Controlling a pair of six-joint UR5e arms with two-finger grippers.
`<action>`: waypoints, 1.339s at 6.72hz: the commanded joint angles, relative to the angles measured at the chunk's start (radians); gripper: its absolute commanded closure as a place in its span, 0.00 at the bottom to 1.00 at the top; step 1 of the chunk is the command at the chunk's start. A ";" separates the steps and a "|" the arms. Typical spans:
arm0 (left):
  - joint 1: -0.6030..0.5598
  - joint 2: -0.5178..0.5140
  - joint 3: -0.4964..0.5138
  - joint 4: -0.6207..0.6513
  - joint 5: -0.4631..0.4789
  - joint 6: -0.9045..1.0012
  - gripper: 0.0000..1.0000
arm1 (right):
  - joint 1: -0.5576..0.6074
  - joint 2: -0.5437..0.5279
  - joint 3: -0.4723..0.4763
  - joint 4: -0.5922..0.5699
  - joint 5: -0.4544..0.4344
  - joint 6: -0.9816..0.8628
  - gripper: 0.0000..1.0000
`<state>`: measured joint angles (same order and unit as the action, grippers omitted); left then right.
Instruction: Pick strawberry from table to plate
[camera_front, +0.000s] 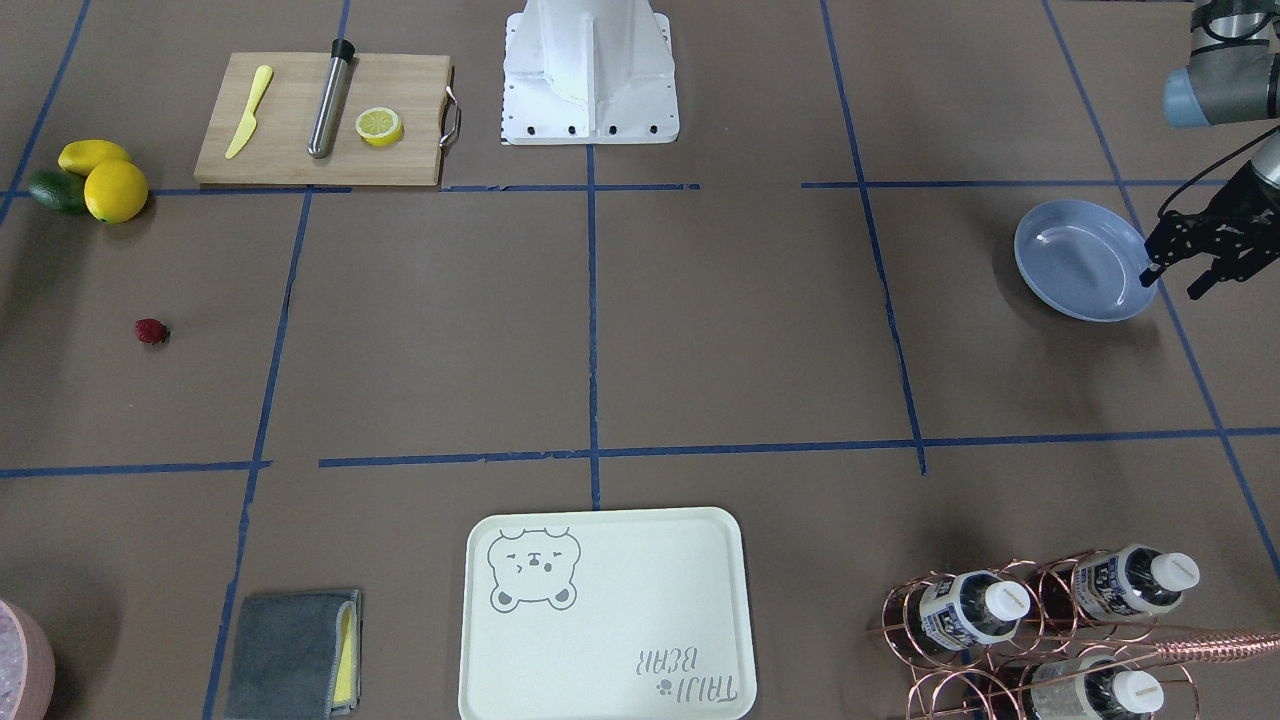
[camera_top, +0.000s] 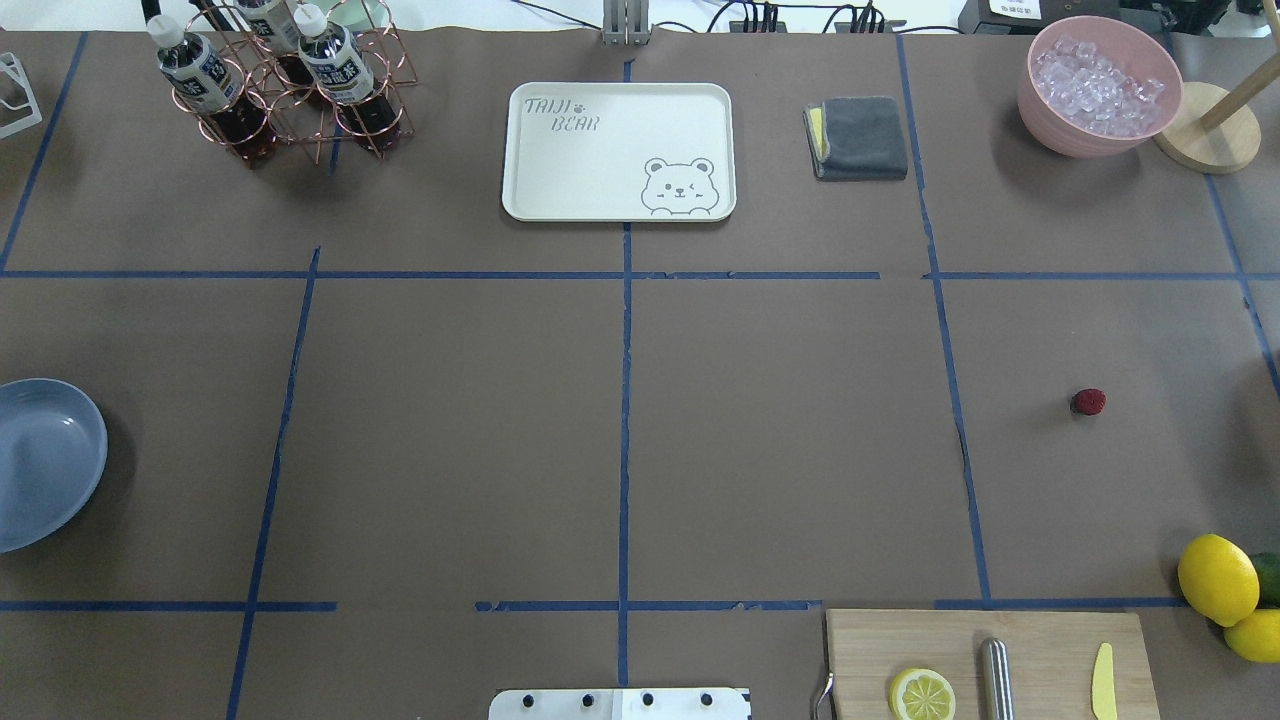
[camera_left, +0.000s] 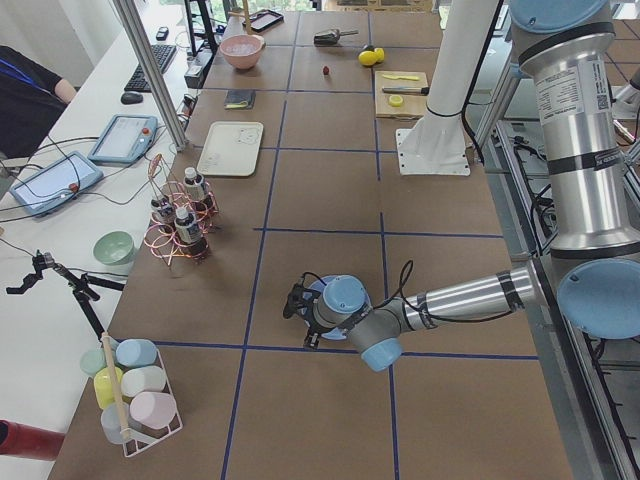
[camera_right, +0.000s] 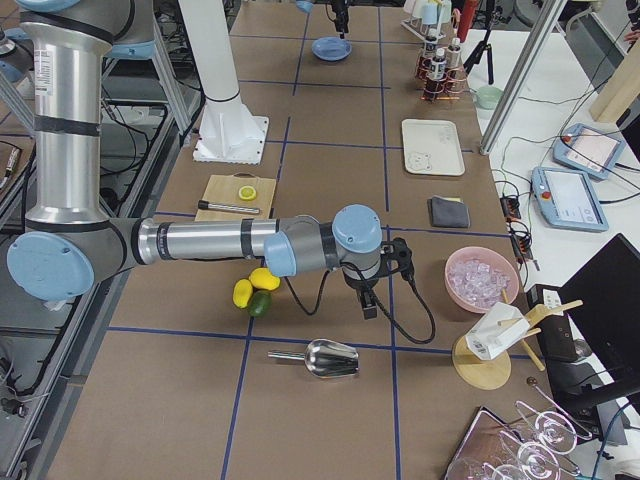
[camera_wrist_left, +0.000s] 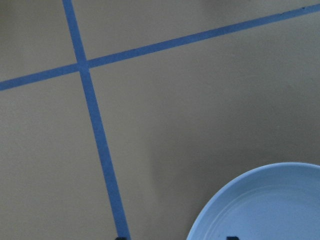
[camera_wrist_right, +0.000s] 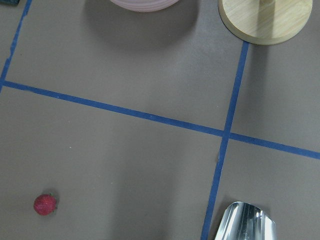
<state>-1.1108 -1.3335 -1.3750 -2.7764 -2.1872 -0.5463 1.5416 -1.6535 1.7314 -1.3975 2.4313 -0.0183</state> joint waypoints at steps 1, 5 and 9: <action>0.034 -0.001 0.025 -0.022 0.006 -0.011 0.30 | 0.000 0.000 -0.001 0.000 0.000 0.000 0.00; 0.057 -0.001 0.020 -0.023 -0.002 -0.001 1.00 | 0.000 0.000 0.001 0.000 0.000 0.000 0.00; 0.055 -0.024 -0.207 0.166 -0.166 -0.018 1.00 | 0.003 -0.011 0.011 0.000 0.002 0.001 0.00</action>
<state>-1.0550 -1.3438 -1.4721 -2.7292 -2.3050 -0.5593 1.5436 -1.6623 1.7401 -1.3975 2.4324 -0.0171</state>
